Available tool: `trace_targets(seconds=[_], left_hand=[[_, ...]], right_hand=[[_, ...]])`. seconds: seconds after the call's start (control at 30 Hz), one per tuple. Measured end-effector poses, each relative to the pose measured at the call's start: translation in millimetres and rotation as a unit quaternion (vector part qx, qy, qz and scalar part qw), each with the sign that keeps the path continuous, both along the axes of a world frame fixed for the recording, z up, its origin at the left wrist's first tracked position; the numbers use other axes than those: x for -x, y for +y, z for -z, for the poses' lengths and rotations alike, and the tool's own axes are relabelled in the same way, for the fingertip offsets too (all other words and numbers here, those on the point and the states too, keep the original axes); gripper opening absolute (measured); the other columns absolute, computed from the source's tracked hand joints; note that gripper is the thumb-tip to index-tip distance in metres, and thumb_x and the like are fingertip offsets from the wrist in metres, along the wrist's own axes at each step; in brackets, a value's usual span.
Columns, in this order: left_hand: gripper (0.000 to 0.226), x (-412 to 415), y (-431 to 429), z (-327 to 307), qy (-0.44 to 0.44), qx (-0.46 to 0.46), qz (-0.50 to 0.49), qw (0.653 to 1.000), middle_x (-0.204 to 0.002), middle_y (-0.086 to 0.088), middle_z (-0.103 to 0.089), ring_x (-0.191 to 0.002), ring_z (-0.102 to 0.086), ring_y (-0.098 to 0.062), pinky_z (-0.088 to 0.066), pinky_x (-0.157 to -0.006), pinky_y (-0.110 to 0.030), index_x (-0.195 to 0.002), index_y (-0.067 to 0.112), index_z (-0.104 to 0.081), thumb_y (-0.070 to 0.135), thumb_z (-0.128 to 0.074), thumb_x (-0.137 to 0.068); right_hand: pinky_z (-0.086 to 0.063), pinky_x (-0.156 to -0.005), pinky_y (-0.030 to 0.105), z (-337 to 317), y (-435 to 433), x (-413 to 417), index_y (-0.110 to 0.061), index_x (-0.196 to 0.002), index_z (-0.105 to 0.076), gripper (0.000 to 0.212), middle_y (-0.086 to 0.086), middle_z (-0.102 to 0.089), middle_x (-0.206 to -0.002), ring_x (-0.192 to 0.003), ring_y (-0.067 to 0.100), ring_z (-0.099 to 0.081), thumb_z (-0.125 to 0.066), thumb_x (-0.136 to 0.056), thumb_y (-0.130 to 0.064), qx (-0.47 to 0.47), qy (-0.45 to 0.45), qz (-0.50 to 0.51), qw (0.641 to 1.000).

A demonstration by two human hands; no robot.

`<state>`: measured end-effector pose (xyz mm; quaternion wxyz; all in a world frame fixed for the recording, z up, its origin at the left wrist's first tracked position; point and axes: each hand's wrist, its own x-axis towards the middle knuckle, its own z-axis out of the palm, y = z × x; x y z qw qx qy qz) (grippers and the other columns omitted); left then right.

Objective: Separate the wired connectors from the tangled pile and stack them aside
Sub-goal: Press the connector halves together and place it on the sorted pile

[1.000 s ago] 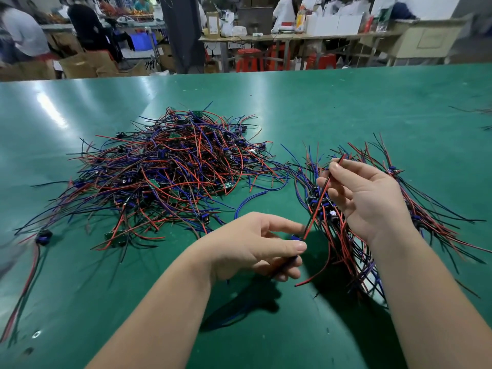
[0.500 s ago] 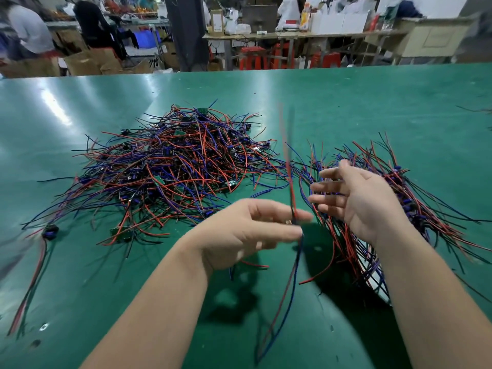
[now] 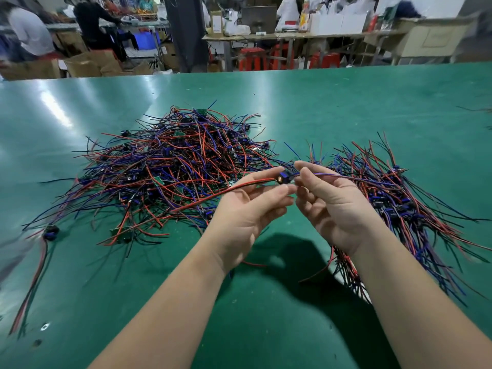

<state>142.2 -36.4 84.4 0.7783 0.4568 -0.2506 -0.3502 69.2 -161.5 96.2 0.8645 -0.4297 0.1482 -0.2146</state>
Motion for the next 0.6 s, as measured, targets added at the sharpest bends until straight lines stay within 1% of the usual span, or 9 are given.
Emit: trace_targets(seconds=[0.1, 0.2, 0.27, 0.33, 0.4, 0.47, 0.5, 0.53, 0.6], left_hand=[[0.037, 0.5, 1.8, 2.6, -0.043, -0.012, 0.084, 0.995, -0.105, -0.004, -0.073, -0.091, -0.07, -0.013, -0.051, -0.082, -0.022, -0.11, 0.026, -0.067, 0.003, -0.067, -0.08], [0.044, -4.1, 6.1, 0.1, -0.034, -0.018, 0.169, 0.985, -0.114, -0.001, -0.07, -0.1, -0.068, -0.017, -0.05, -0.09, -0.026, -0.116, 0.03, -0.068, 0.002, -0.055, -0.085], [0.036, -5.6, 7.1, -3.1, 0.007, -0.023, 0.174, 0.984, -0.108, -0.003, -0.072, -0.092, -0.071, -0.019, -0.054, -0.085, -0.03, -0.11, 0.027, -0.072, 0.005, -0.056, -0.086], [0.028, -6.6, 6.2, -4.3, 0.05, -0.051, 0.136, 0.988, -0.099, -0.01, -0.074, -0.08, -0.073, -0.021, -0.059, -0.069, -0.032, -0.102, 0.02, -0.075, 0.01, -0.053, -0.087], [0.027, -7.2, 4.9, -5.6, 0.085, -0.094, 0.109, 0.986, -0.09, -0.012, -0.074, -0.07, -0.072, -0.021, -0.057, -0.058, -0.029, -0.102, 0.015, -0.07, 0.027, -0.048, -0.091], [0.044, -7.0, 4.4, -5.5, 0.064, -0.142, 0.083, 0.984, -0.08, -0.009, -0.073, -0.063, -0.07, -0.019, -0.056, -0.054, -0.026, -0.098, 0.011, -0.066, 0.049, -0.057, -0.078], [0.048, -6.1, 4.4, -4.3, 0.032, -0.161, 0.073, 0.984, -0.073, -0.007, -0.072, -0.061, -0.069, -0.018, -0.055, -0.054, -0.025, -0.09, 0.01, -0.066, 0.052, -0.063, -0.068], [0.043, -4.1, 4.5, -3.2, -0.004, -0.171, 0.068, 0.983, -0.068, -0.005, -0.07, -0.059, -0.068, -0.017, -0.055, -0.053, -0.024, -0.081, 0.011, -0.067, 0.049, -0.07, -0.06], [0.027, 1.3, 3.8, 0.1, -0.049, -0.169, 0.072, 0.982, -0.066, -0.006, -0.07, -0.057, -0.068, -0.016, -0.054, -0.053, -0.023, -0.065, 0.011, -0.071, 0.035, -0.077, -0.055]], right_hand=[[-0.047, -0.045, 0.016, -0.4, -1.7, -1.4, -0.008, -0.086, -0.065, 0.021, 0.002, -0.067, -0.066, -0.048, 0.007, -0.057, -0.064, -0.066, -0.013, -0.021, 0.025, 0.012, 0.999], [-0.044, -0.041, 0.014, -2.2, -7.6, 0.3, -0.009, -0.087, -0.064, 0.021, 0.0, -0.065, -0.061, -0.042, 0.005, -0.054, -0.064, -0.066, -0.011, -0.034, 0.03, 0.015, 0.999], [-0.046, -0.043, 0.015, -2.7, -11.0, 2.2, -0.008, -0.086, -0.066, 0.022, 0.0, -0.065, -0.06, -0.045, 0.006, -0.058, -0.065, -0.064, -0.01, -0.021, 0.031, 0.011, 0.999], [-0.05, -0.047, 0.016, -2.2, -12.5, 4.0, -0.01, -0.077, -0.072, 0.015, 0.001, -0.065, -0.06, -0.049, 0.008, -0.061, -0.067, -0.062, -0.01, 0.011, 0.045, -0.011, 0.999], [-0.051, -0.05, 0.015, -2.0, -14.0, 6.4, -0.012, -0.067, -0.075, 0.009, -0.001, -0.065, -0.06, -0.049, 0.007, -0.061, -0.067, -0.062, -0.011, 0.039, 0.055, -0.044, 0.997], [-0.052, -0.051, 0.015, -2.1, -15.7, 9.3, -0.015, -0.064, -0.075, 0.008, -0.002, -0.065, -0.06, -0.05, 0.006, -0.061, -0.068, -0.061, -0.013, 0.076, 0.07, -0.073, 0.992], [-0.052, -0.052, 0.016, -1.9, -15.7, 10.5, -0.016, -0.063, -0.075, 0.007, -0.002, -0.065, -0.06, -0.051, 0.006, -0.061, -0.07, -0.059, -0.015, 0.104, 0.082, -0.085, 0.988], [-0.051, -0.053, 0.016, -1.0, -15.0, 11.1, -0.016, -0.063, -0.075, 0.007, -0.001, -0.065, -0.06, -0.053, 0.007, -0.061, -0.072, -0.056, -0.016, 0.135, 0.096, -0.093, 0.982], [-0.049, -0.054, 0.018, 1.6, -14.0, 10.8, -0.013, -0.063, -0.072, 0.011, 0.001, -0.064, -0.06, -0.054, 0.01, -0.059, -0.074, -0.053, -0.018, 0.187, 0.121, -0.087, 0.971]])
